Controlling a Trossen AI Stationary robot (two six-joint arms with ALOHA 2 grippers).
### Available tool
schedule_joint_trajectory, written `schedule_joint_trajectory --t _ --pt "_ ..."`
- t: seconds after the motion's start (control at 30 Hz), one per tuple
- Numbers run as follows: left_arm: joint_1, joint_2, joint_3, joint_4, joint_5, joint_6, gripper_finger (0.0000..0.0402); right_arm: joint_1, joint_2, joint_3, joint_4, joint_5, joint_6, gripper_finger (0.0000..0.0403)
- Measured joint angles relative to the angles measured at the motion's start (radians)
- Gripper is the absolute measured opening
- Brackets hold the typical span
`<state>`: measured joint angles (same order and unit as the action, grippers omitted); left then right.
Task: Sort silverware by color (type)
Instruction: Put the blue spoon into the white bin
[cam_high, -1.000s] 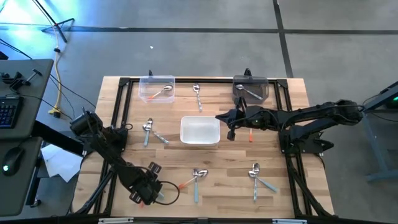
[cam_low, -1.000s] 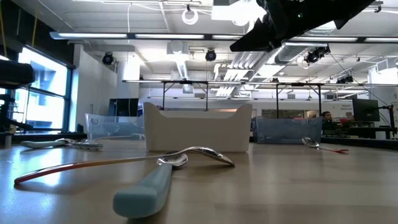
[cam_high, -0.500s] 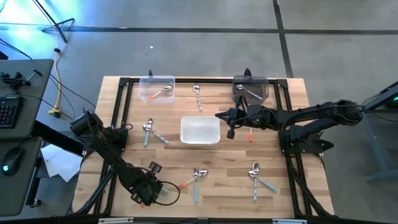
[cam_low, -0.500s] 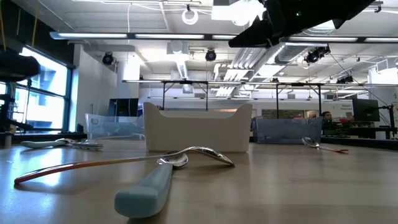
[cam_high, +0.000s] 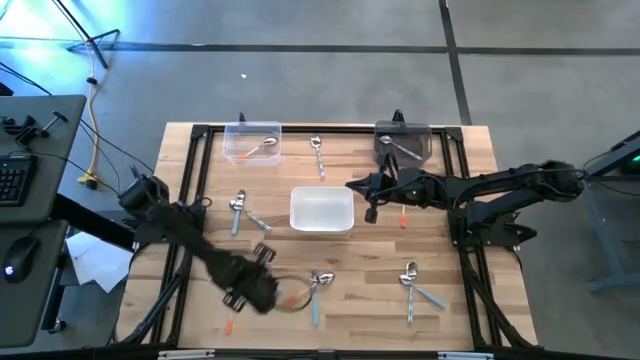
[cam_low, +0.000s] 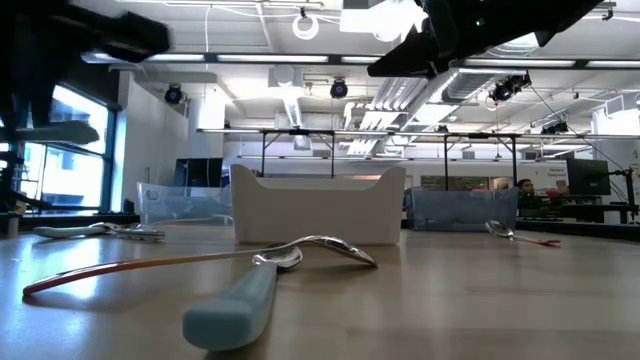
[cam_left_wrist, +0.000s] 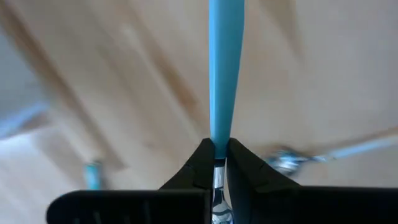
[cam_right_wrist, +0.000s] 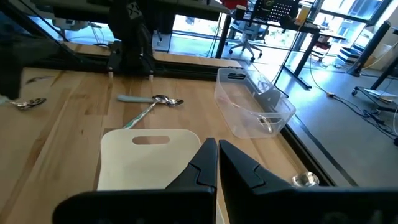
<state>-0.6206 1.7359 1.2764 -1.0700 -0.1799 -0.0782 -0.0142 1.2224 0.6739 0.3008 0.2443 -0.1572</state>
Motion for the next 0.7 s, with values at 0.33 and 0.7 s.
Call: schedule_joint_trajectory --t 0.33,0.7 --pt "0.372 0.004 0.219 -0.001 -0.036 0.409 0.0008 0.010 -0.017 0.000 -0.005 -0.001 -0.008 0.0000" --pt "0.596 0.190 0.320 0.094 -0.009 0.760 0.0008 0.009 -0.072 0.000 -0.100 0.065 -0.004 0.0000"
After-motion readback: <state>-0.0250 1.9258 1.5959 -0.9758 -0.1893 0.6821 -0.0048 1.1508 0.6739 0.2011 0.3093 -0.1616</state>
